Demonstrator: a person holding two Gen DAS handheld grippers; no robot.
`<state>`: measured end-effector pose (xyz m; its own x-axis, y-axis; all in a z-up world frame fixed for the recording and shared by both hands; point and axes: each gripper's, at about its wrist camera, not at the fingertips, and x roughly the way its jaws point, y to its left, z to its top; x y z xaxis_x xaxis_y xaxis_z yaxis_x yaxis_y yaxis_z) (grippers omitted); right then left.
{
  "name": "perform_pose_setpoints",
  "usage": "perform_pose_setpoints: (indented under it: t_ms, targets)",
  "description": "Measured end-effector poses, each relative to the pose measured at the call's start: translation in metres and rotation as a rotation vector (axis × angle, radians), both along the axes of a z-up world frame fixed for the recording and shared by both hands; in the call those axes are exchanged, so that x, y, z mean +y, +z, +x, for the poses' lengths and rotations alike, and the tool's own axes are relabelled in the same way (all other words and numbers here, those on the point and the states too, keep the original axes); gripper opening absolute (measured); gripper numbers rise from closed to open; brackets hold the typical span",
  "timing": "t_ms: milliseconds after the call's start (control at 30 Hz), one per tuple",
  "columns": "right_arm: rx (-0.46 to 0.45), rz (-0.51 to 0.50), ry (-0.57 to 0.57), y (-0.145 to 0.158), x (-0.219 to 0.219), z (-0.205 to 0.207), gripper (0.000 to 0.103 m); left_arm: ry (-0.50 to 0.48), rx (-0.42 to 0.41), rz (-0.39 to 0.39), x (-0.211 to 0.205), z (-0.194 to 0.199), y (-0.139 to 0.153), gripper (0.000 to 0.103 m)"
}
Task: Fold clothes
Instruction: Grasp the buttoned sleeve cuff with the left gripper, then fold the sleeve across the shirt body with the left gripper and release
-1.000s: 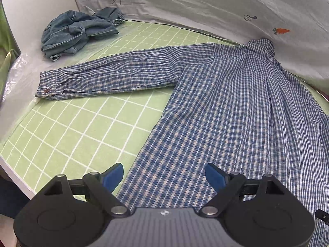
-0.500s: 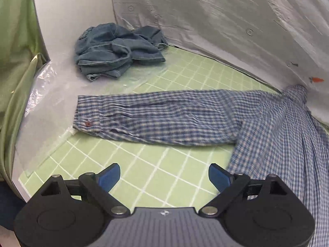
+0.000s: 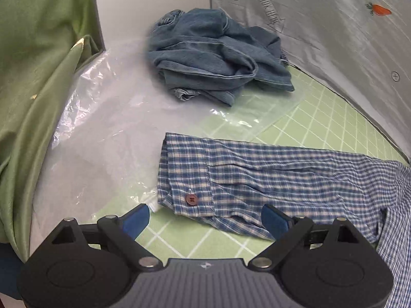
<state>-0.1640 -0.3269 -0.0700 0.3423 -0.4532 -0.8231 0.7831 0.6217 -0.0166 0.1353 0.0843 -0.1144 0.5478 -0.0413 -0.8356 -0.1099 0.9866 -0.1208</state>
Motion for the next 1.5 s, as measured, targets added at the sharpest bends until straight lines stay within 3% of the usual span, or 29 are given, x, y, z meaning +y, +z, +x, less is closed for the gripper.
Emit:
perform_pose_setpoints:
  t_ms: [367, 533, 600, 733, 900, 1067, 1300, 1367, 1500]
  targets:
    - [0.084, 0.051, -0.145, -0.011, -0.005, 0.004, 0.103, -0.003, 0.031, 0.037, 0.008, 0.036, -0.025, 0.092]
    - [0.099, 0.041, -0.129, -0.01, 0.002, 0.004, 0.103, -0.04, 0.037, 0.148, -0.003, 0.038, -0.026, 0.06]
    - [0.108, 0.027, -0.107, -0.01, 0.005, 0.005, 0.103, -0.052, 0.035, 0.146, -0.005, 0.038, -0.024, 0.05]
    - [0.1, 0.017, -0.1, -0.009, 0.005, 0.005, 0.103, -0.075, 0.03, 0.132, -0.009, 0.038, -0.019, 0.008]
    - [0.067, 0.022, -0.122, -0.012, -0.004, -0.004, 0.103, -0.138, -0.023, 0.043, -0.035, 0.025, 0.009, 0.006]
    - [0.036, 0.051, -0.144, -0.021, -0.024, -0.017, 0.103, -0.26, -0.071, -0.043, -0.097, -0.002, 0.04, 0.006]
    - [0.013, 0.075, -0.123, -0.031, -0.056, -0.035, 0.103, -0.512, -0.035, -0.129, -0.223, -0.057, 0.052, 0.006]
    - [0.006, 0.083, -0.13, -0.034, -0.067, -0.04, 0.103, -0.605, -0.019, -0.162, -0.259, -0.078, 0.051, 0.014]
    - [0.009, 0.098, -0.127, -0.039, -0.086, -0.043, 0.103, -0.687, -0.011, -0.123, -0.291, -0.105, 0.05, 0.054]
